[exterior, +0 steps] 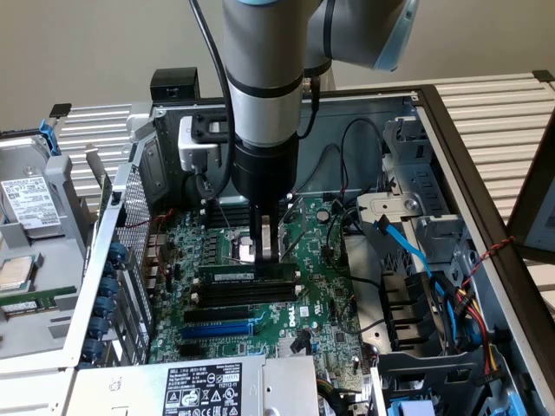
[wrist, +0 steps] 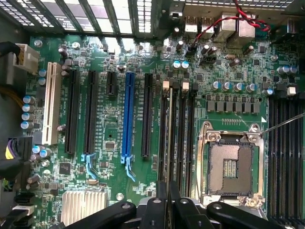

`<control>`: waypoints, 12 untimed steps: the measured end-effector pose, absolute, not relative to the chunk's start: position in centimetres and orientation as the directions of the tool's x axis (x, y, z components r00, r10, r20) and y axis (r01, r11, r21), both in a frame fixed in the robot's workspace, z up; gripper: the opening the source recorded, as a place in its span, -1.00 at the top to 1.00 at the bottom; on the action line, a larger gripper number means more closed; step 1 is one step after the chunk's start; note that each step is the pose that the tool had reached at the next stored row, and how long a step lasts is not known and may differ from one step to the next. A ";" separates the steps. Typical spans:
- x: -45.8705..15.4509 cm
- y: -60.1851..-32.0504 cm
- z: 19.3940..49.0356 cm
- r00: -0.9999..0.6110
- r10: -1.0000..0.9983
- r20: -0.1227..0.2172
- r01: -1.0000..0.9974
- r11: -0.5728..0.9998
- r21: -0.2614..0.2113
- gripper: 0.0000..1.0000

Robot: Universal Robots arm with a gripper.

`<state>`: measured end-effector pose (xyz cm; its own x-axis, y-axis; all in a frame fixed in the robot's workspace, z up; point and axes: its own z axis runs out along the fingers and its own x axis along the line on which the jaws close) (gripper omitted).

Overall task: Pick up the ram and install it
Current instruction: 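Insert the ram into the slot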

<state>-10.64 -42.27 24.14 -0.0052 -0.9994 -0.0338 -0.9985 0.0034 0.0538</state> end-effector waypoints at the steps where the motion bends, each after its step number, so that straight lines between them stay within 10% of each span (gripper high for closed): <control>1: -10.7 -42.2 24.0 -0.005 -0.999 -0.034 -0.999 0.003 0.054 0.73; 12: -11.2 -42.5 23.4 -0.005 -0.999 -0.034 -0.999 0.003 0.053 0.73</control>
